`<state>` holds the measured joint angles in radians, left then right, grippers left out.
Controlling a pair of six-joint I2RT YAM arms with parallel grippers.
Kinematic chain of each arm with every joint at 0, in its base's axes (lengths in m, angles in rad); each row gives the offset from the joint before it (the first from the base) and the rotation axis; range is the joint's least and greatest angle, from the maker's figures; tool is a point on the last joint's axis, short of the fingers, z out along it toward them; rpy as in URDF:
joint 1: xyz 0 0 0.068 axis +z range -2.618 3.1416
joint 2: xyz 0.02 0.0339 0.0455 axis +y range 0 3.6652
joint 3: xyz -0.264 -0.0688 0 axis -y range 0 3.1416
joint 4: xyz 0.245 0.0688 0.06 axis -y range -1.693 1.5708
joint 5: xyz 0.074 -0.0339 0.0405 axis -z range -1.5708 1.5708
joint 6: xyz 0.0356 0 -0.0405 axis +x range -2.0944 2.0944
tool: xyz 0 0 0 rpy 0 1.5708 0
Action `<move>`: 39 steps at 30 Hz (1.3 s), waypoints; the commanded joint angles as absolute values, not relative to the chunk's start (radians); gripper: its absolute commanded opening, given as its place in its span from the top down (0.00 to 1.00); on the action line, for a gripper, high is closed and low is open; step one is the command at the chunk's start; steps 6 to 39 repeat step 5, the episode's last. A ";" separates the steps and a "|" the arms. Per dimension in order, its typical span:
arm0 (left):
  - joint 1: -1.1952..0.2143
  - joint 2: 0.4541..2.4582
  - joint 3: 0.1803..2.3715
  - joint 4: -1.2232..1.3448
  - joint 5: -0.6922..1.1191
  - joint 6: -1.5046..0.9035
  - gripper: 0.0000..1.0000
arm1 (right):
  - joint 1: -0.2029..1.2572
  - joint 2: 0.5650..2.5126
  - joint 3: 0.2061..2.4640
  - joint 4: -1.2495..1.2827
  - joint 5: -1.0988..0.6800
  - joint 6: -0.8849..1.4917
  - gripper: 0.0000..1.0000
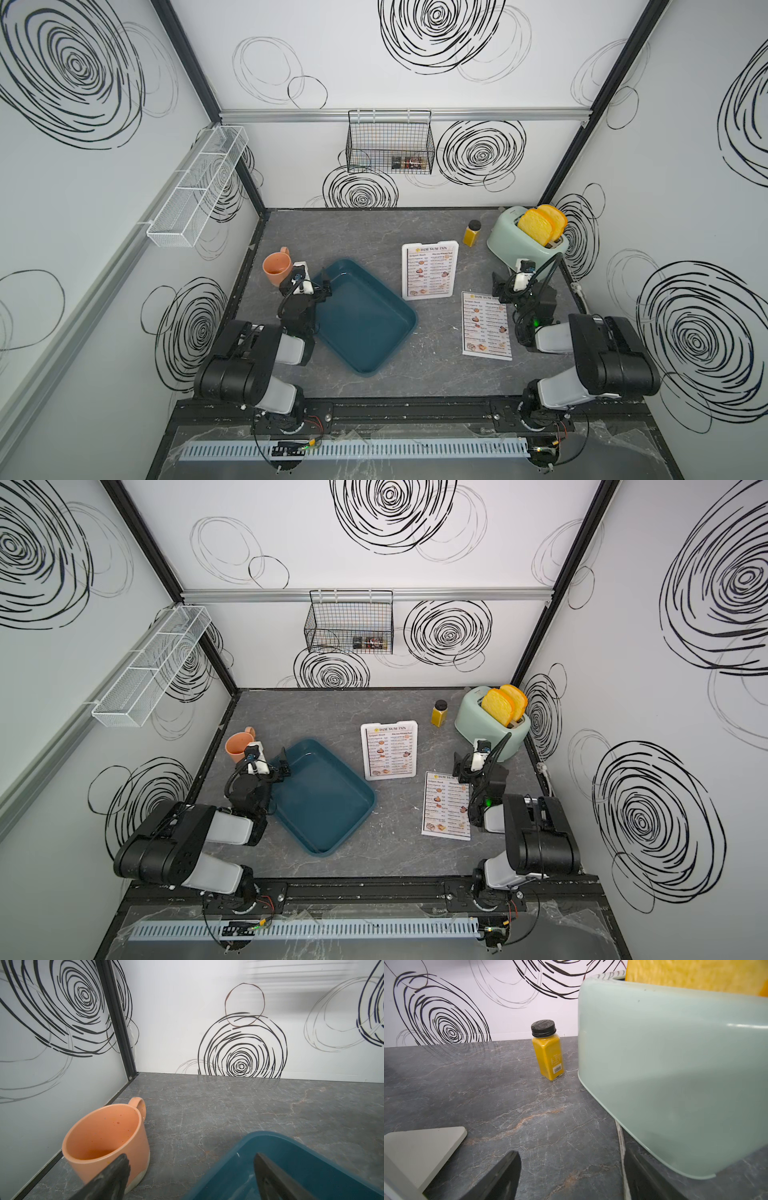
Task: Replace the menus in the menu holders
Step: Reset both arms
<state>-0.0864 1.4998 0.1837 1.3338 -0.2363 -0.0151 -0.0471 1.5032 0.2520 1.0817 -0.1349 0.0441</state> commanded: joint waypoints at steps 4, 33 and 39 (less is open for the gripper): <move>-0.079 1.496 0.180 1.393 -0.204 -0.015 0.04 | -0.028 1.482 0.278 1.069 -0.071 0.046 0.03; -0.082 1.494 0.177 1.397 -0.212 -0.013 0.04 | -0.024 1.482 0.275 1.074 -0.061 0.045 0.03; -0.082 1.494 0.177 1.397 -0.212 -0.013 0.04 | -0.024 1.482 0.275 1.074 -0.061 0.045 0.03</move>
